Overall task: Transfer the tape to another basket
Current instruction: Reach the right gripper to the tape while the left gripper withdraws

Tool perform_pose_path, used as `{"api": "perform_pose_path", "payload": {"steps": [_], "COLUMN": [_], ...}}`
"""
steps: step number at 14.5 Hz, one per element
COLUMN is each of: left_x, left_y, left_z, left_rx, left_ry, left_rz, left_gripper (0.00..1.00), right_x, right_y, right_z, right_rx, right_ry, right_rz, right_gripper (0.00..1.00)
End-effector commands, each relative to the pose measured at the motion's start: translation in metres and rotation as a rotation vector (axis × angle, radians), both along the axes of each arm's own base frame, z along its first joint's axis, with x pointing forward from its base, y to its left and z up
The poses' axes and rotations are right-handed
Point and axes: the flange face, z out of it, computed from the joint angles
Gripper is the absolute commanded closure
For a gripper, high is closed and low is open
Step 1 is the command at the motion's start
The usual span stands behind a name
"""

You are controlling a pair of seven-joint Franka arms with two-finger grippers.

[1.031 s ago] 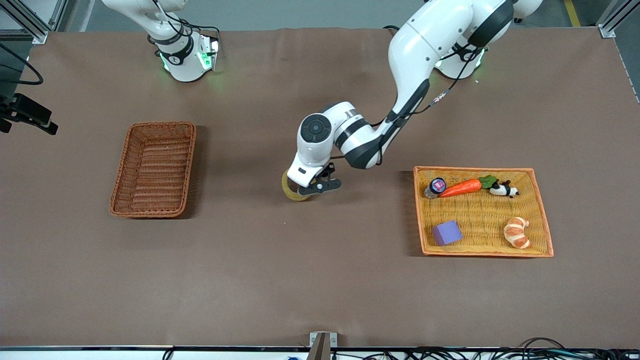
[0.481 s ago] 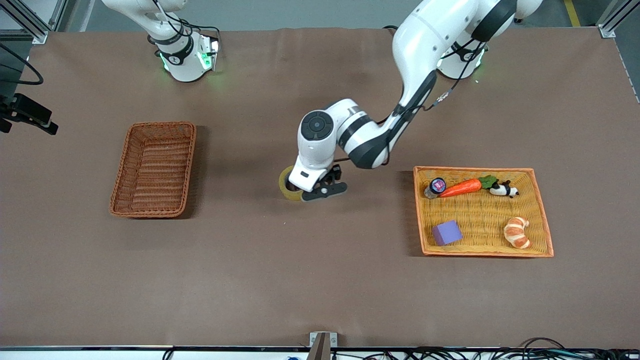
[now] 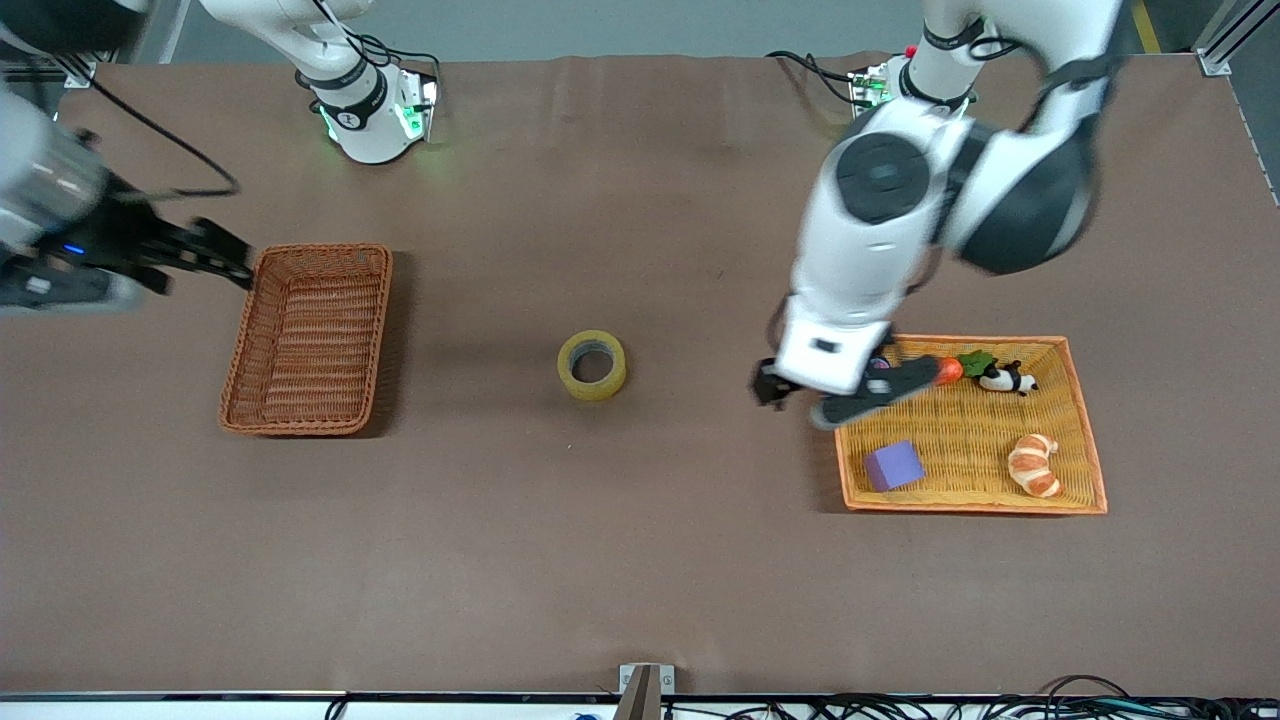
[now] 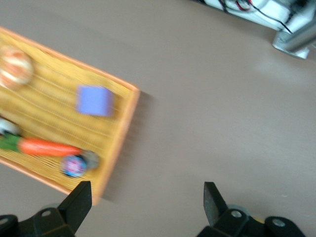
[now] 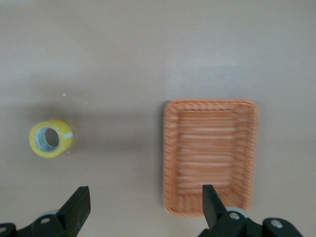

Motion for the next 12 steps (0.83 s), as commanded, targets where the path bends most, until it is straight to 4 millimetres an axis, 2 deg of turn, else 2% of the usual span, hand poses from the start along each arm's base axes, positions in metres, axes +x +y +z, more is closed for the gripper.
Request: {"api": "perform_pose_path", "payload": {"steps": [1, 4, 6, 8, 10, 12], "left_x": [-0.004, -0.009, -0.018, -0.026, -0.035, -0.056], "left_y": [0.067, 0.132, 0.157, 0.177, 0.211, 0.237], "left_z": [0.040, 0.074, 0.092, 0.106, 0.111, 0.114], "left_rx": [0.040, 0.019, 0.017, 0.025, -0.011, -0.070], "left_ry": [0.017, 0.069, 0.081, 0.089, 0.108, 0.123], "left_rz": [-0.098, -0.159, -0.165, -0.190, -0.216, -0.219], "left_gripper": [0.00, 0.00, 0.00, 0.00, 0.00, 0.00], "right_x": [-0.008, -0.016, -0.027, -0.038, -0.047, -0.049], "right_y": [0.072, 0.152, 0.201, 0.240, 0.267, 0.274], "right_z": [-0.074, -0.155, -0.206, -0.255, -0.301, -0.336], "right_rx": [0.020, 0.029, 0.004, -0.022, -0.043, -0.062], "right_ry": [-0.008, -0.005, 0.003, -0.016, -0.048, -0.077], "right_rz": [-0.054, -0.081, -0.067, -0.077, -0.088, -0.091], "right_gripper": [0.00, 0.00, 0.00, 0.00, 0.00, 0.00]}}
